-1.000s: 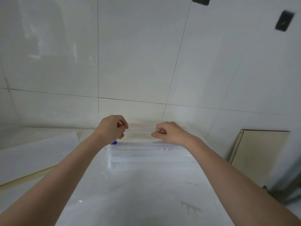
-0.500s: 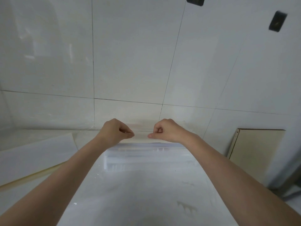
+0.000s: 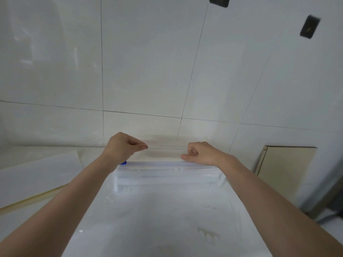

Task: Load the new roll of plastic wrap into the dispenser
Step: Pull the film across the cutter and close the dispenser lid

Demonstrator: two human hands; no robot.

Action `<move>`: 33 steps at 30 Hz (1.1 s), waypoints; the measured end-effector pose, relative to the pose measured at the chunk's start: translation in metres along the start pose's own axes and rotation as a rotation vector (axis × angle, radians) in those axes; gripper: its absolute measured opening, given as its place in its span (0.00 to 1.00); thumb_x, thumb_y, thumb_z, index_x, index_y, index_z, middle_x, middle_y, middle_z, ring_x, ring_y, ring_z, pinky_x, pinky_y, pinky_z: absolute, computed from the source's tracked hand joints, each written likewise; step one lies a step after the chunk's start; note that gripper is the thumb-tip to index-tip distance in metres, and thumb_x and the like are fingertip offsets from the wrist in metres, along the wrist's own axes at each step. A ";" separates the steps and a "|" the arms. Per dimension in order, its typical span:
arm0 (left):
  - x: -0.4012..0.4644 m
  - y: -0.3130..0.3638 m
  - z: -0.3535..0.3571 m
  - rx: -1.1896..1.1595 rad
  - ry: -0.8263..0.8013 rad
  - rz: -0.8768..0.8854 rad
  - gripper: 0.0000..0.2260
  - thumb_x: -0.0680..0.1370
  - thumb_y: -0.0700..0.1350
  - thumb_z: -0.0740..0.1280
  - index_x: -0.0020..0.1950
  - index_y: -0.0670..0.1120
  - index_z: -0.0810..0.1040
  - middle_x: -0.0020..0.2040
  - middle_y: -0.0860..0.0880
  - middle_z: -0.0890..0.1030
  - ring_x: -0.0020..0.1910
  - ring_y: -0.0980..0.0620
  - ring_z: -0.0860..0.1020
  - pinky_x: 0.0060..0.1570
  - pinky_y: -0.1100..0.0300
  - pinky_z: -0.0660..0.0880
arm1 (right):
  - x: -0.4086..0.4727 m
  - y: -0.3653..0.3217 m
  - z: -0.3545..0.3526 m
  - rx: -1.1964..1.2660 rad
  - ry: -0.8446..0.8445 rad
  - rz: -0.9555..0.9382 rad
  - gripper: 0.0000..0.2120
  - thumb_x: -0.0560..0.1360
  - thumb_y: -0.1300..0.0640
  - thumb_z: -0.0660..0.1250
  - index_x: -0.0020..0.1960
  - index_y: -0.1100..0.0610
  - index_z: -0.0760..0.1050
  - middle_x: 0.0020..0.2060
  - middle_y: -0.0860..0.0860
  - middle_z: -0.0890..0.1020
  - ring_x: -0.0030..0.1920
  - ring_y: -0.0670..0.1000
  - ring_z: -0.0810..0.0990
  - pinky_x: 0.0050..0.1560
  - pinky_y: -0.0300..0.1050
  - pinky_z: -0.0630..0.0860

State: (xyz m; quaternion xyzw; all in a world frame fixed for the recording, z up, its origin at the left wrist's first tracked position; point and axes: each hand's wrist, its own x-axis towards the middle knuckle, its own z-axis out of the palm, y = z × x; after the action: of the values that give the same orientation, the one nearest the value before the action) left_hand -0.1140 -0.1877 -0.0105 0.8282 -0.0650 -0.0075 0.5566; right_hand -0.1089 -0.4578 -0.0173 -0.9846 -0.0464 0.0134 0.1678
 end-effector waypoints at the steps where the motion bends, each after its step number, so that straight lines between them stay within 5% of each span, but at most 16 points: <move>1: 0.001 -0.001 0.000 0.000 0.005 -0.001 0.05 0.72 0.46 0.73 0.36 0.52 0.83 0.37 0.43 0.73 0.36 0.48 0.66 0.29 0.62 0.66 | 0.000 0.002 0.000 -0.032 -0.001 0.015 0.19 0.73 0.41 0.66 0.35 0.54 0.65 0.31 0.46 0.69 0.32 0.48 0.67 0.33 0.40 0.63; 7: 0.004 -0.003 -0.001 0.021 0.019 0.002 0.06 0.72 0.47 0.73 0.35 0.54 0.82 0.40 0.44 0.76 0.38 0.47 0.66 0.28 0.63 0.67 | -0.003 0.016 -0.002 0.019 0.078 0.019 0.21 0.70 0.42 0.70 0.31 0.53 0.65 0.28 0.46 0.68 0.31 0.47 0.66 0.33 0.40 0.63; 13: 0.000 0.001 -0.001 0.018 0.031 -0.011 0.04 0.73 0.47 0.72 0.38 0.52 0.83 0.35 0.45 0.73 0.33 0.48 0.67 0.28 0.63 0.66 | -0.001 0.018 -0.005 0.193 0.159 0.051 0.23 0.63 0.47 0.79 0.28 0.55 0.66 0.25 0.48 0.67 0.28 0.46 0.65 0.31 0.34 0.61; 16: 0.002 0.005 -0.001 0.034 0.051 0.020 0.02 0.73 0.46 0.72 0.41 0.50 0.83 0.31 0.49 0.74 0.30 0.52 0.68 0.27 0.65 0.66 | 0.001 0.022 -0.010 0.195 0.213 0.061 0.24 0.62 0.44 0.78 0.27 0.56 0.66 0.24 0.47 0.65 0.27 0.47 0.64 0.32 0.38 0.62; 21: 0.006 0.004 0.001 0.014 0.063 0.039 0.02 0.74 0.45 0.72 0.42 0.49 0.83 0.35 0.53 0.79 0.32 0.55 0.71 0.31 0.67 0.67 | -0.005 0.027 -0.024 0.180 0.083 0.020 0.25 0.70 0.45 0.72 0.28 0.56 0.62 0.24 0.48 0.61 0.26 0.48 0.60 0.31 0.41 0.59; 24: 0.008 0.001 -0.001 0.001 0.059 0.032 0.02 0.73 0.45 0.72 0.43 0.49 0.85 0.42 0.49 0.82 0.36 0.52 0.72 0.34 0.66 0.70 | -0.013 0.031 -0.025 0.213 0.007 -0.003 0.14 0.72 0.51 0.72 0.33 0.56 0.72 0.24 0.46 0.72 0.24 0.43 0.67 0.28 0.37 0.65; 26: 0.010 -0.001 -0.002 0.007 0.064 0.031 0.05 0.73 0.46 0.72 0.46 0.47 0.86 0.46 0.48 0.84 0.36 0.53 0.72 0.36 0.65 0.71 | -0.018 0.036 -0.027 0.193 -0.034 -0.015 0.04 0.72 0.56 0.72 0.40 0.52 0.79 0.29 0.46 0.80 0.29 0.43 0.76 0.35 0.39 0.73; 30: 0.011 -0.002 0.000 0.011 0.091 0.043 0.06 0.73 0.45 0.72 0.48 0.46 0.85 0.47 0.50 0.83 0.38 0.59 0.74 0.36 0.66 0.69 | -0.027 0.045 -0.034 0.213 0.082 0.002 0.07 0.71 0.64 0.73 0.41 0.52 0.83 0.38 0.51 0.85 0.36 0.45 0.80 0.40 0.34 0.76; 33: 0.009 -0.002 -0.002 -0.016 0.114 0.052 0.06 0.73 0.43 0.73 0.48 0.44 0.85 0.45 0.50 0.83 0.46 0.55 0.77 0.42 0.66 0.70 | -0.029 0.044 -0.037 0.178 0.203 -0.011 0.04 0.68 0.64 0.75 0.42 0.59 0.85 0.38 0.53 0.85 0.32 0.35 0.79 0.39 0.24 0.73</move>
State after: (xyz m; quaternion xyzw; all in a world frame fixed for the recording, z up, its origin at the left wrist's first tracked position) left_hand -0.1043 -0.1862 -0.0113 0.8209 -0.0544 0.0537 0.5659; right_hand -0.1327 -0.5136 0.0033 -0.9619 -0.0330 -0.0832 0.2584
